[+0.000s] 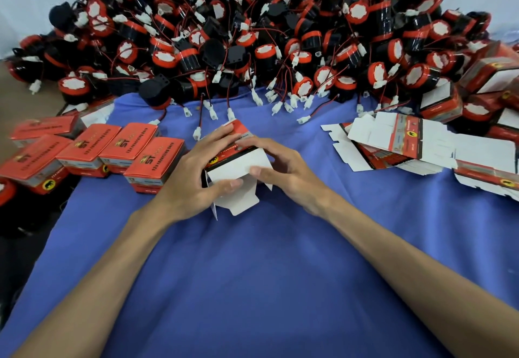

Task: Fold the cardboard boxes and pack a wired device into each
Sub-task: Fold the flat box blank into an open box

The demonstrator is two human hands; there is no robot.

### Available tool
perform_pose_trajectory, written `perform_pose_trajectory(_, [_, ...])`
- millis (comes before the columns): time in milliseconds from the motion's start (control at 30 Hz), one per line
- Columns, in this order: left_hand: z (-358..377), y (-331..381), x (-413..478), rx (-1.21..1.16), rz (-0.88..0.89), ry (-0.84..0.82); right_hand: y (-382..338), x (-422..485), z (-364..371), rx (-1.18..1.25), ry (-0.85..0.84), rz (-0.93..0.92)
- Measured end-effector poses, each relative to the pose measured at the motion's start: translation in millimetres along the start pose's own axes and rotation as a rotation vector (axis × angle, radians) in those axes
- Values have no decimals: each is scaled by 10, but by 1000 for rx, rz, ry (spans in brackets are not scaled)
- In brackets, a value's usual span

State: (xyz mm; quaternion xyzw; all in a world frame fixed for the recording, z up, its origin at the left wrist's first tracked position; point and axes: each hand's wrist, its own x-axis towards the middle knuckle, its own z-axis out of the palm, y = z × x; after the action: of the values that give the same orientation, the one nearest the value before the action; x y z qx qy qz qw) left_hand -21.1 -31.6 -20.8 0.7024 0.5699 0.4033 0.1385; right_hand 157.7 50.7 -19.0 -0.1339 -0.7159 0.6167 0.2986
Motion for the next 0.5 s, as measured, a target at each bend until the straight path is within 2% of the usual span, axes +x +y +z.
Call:
perform_pose_trajectory(167, [-16,-6,-29,-203,-71,34,27,-14,-21,68,-15,92])
perform_pose_trajectory(500, [-8,-46,-43,-120,-14,43,9,-23,22,-133,-63,171])
